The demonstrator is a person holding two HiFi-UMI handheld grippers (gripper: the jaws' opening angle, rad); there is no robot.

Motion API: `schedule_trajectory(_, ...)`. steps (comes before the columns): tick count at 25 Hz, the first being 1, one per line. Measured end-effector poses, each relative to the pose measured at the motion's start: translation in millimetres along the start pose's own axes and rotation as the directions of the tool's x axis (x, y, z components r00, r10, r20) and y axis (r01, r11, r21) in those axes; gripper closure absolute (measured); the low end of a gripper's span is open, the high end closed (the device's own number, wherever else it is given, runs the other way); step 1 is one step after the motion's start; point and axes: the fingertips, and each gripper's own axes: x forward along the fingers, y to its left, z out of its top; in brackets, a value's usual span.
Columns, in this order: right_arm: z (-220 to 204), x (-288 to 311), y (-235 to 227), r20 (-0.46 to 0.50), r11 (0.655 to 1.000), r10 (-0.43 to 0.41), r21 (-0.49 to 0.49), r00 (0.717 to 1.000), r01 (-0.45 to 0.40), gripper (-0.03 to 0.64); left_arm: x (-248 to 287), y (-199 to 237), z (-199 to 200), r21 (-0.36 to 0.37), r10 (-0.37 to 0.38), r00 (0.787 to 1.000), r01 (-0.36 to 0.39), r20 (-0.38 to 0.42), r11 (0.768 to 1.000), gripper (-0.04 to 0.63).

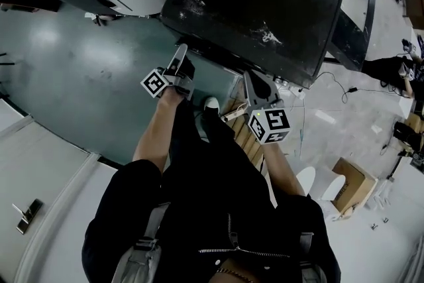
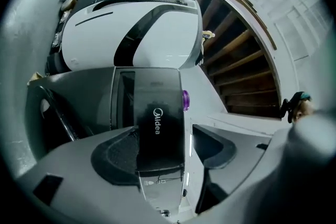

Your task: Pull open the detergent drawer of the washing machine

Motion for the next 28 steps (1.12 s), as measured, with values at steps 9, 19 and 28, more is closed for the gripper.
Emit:
schedule_trajectory(9,-17.5,-3.2,-12.4,-0.040,0.998,-0.048,0.030,0.998,0.049,0.611,17.4,28.5,6.6,-0.135,-0.057,0.997,0.063,0.048,0.989,0.267)
schedule_trajectory(19,-36.2,-4.5,-20.6,-0.077,0.994,-0.074,0.076,0.994,0.080,0.611,40.9,24.1,0.3,-0.136,-0.217,0.976,0.211,-0.029,0.968,0.265)
schedule_trajectory(28,-44.6,-5.2,-22.0,-0.107,0.992,-0.081,0.084,0.991,0.090,0.611,43.2,22.7,-5.6,-0.122,-0.303,0.952,0.295,-0.046,0.948,0.281)
